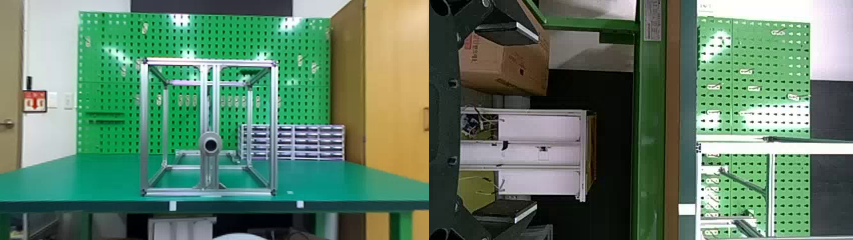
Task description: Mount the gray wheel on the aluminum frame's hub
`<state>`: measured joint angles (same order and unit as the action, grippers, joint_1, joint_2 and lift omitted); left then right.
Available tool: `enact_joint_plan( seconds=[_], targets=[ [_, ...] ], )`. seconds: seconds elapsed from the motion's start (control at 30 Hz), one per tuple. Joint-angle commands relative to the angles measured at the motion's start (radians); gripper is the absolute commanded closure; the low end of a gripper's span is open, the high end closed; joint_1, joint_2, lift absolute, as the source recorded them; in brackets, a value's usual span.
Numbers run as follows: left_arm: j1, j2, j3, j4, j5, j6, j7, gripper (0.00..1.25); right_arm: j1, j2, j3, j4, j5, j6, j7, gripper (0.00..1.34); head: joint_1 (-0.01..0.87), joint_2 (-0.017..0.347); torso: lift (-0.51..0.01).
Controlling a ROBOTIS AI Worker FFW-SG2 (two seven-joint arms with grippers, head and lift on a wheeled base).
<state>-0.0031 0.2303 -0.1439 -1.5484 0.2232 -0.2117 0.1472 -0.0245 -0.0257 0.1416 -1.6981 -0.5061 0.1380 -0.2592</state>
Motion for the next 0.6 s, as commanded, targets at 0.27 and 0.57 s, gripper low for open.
enact_joint_plan(
  seconds=[0.27, 0.57],
  targets=[
    [0.000, 0.000, 0.001, -0.001, 0.001, 0.002, 0.000, 0.12, 0.002, 0.000, -0.004, 0.008, 0.008, -0.002, 0.000, 1.17, -0.005, 0.006, -0.499],
    [0.002, 0.001, 0.015, -0.001, -0.002, 0.002, 0.000, 0.12, 0.006, -0.006, -0.014, 0.061, 0.110, -0.069, 0.000, 1.17, -0.005, 0.006, -0.499]
  ],
)
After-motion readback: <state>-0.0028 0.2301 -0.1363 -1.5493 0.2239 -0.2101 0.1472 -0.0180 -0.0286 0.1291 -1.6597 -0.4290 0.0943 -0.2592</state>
